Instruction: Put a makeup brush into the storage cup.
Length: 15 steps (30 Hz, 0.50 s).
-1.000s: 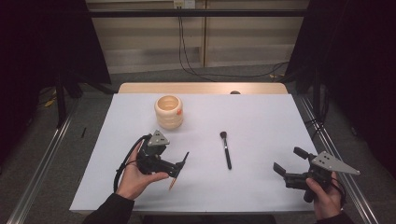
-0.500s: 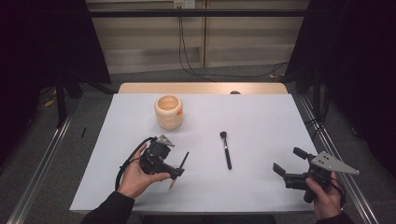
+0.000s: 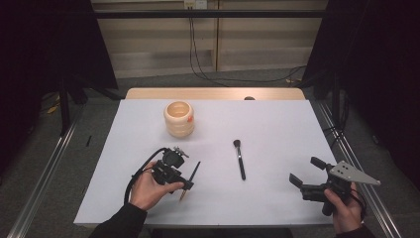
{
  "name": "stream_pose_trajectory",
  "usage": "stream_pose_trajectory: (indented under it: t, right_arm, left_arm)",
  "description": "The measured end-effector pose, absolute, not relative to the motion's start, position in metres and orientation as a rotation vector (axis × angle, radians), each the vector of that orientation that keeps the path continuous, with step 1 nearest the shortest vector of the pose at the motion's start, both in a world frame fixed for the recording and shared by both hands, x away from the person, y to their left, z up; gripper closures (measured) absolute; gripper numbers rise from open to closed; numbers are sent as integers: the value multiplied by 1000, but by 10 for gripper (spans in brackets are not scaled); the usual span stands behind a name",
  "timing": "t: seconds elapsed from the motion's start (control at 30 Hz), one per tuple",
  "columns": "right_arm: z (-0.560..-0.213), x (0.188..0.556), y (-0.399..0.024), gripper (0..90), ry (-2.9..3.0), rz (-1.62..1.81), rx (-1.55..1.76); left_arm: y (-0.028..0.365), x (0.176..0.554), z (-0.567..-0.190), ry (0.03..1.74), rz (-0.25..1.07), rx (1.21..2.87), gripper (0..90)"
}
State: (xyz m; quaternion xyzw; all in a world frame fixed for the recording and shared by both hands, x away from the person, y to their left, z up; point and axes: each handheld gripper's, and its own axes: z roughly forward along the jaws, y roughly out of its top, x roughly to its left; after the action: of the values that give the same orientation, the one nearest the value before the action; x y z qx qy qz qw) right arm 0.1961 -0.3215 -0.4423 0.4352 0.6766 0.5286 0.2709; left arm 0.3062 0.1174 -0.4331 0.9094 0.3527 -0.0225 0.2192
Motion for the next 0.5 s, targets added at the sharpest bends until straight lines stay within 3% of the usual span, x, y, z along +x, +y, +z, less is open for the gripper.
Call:
stream_pose_trajectory:
  t: [0.23,0.5]
  right_arm:
    - [-442,196,-322,0,1824,1424,1171]
    - [-442,196,-322,0,1823,1425,1173]
  left_arm:
    - [115,303,-432,995,-95,2520,555]
    - [108,305,-438,1021,-126,2576,645]
